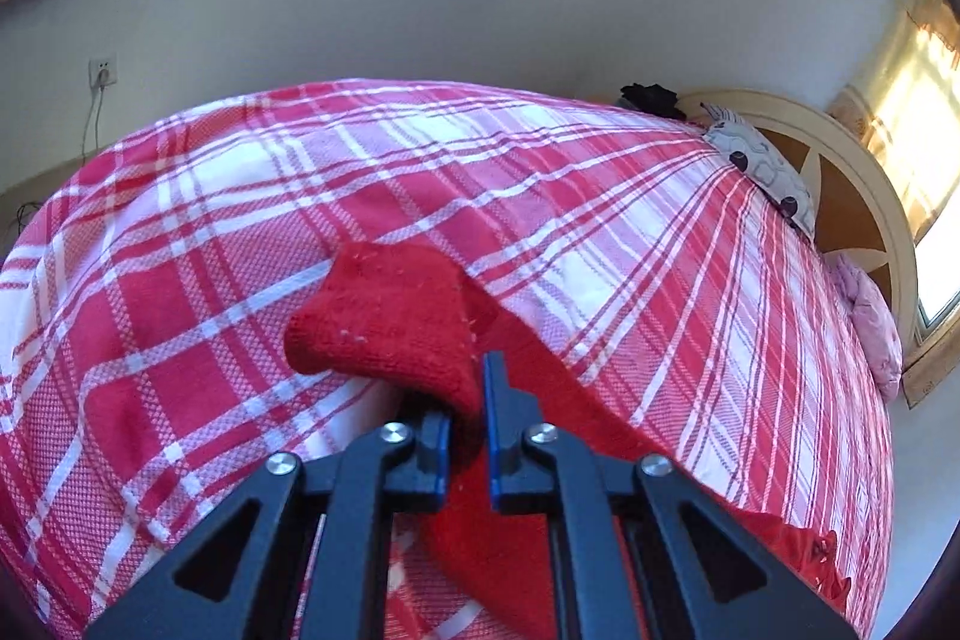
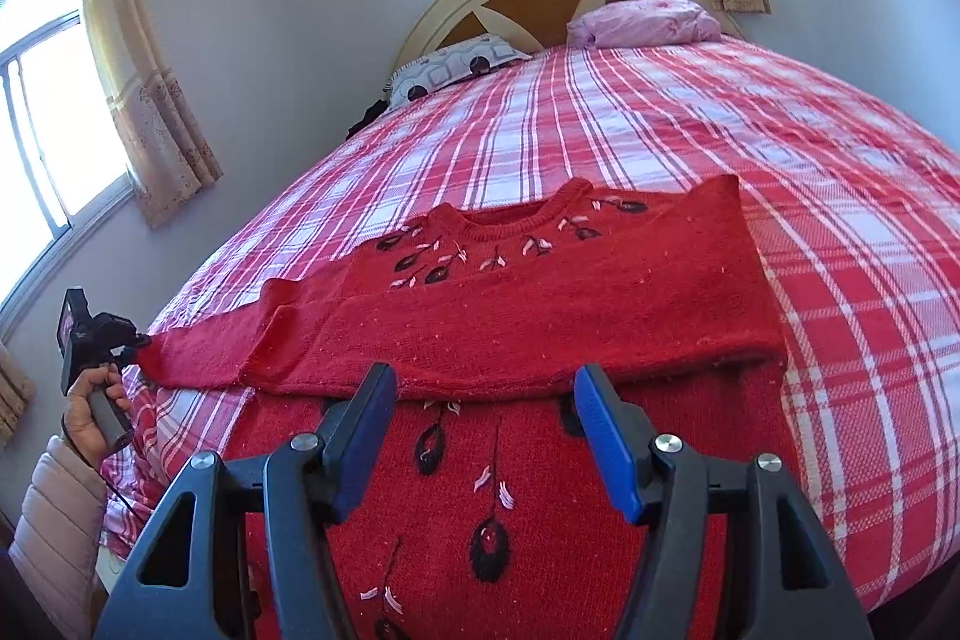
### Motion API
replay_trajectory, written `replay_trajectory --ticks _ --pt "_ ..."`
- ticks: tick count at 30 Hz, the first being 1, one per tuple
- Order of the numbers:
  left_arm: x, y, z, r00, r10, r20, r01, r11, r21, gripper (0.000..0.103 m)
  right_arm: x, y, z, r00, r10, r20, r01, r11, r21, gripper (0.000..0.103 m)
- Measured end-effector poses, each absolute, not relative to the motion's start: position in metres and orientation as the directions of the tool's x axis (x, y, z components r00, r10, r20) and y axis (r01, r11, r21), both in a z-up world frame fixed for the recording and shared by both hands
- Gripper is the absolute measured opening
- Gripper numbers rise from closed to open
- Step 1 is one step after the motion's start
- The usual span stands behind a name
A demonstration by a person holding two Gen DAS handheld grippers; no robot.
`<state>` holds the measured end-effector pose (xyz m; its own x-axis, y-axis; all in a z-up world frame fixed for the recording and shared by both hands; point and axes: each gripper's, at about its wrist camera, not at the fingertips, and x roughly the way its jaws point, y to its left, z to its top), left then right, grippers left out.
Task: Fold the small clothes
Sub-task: 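Grasp the other sleeve cuff with the left tool, then fold the held sleeve with the left tool across the sweater body and release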
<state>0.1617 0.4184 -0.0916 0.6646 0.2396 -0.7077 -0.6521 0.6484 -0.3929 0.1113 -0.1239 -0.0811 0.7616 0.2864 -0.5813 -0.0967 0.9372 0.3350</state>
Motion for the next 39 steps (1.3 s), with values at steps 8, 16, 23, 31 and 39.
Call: replay_trajectory --ticks 8,16,23,31,39 --pt "0.161 0.401 -0.072 0.7 0.275 -0.659 -0.613 0.706 -0.356 0.009 0.113 -0.118 -0.087 0.746 0.305 -0.592 -0.111 0.933 0.342 0.063" --pt "0.173 0.329 -0.03 0.81 0.188 -0.556 -0.422 0.845 -0.329 0.009 0.112 -0.118 -0.087 0.748 0.302 -0.591 -0.103 0.933 0.346 0.063" --pt "0.192 0.238 -0.004 0.869 -0.003 -0.496 -0.169 0.938 -0.302 0.009 0.112 -0.121 -0.088 0.742 0.308 -0.595 -0.101 0.929 0.356 0.063" --pt "0.202 0.24 -0.01 0.855 0.006 -0.518 -0.203 0.924 -0.325 0.009 0.109 -0.15 -0.094 0.758 0.287 -0.586 -0.036 0.915 0.402 0.063" --pt "0.195 0.231 -0.028 0.834 0.009 -0.552 -0.218 0.924 -0.314 0.009 0.114 -0.197 -0.108 0.762 0.28 -0.584 0.072 0.86 0.506 0.063"
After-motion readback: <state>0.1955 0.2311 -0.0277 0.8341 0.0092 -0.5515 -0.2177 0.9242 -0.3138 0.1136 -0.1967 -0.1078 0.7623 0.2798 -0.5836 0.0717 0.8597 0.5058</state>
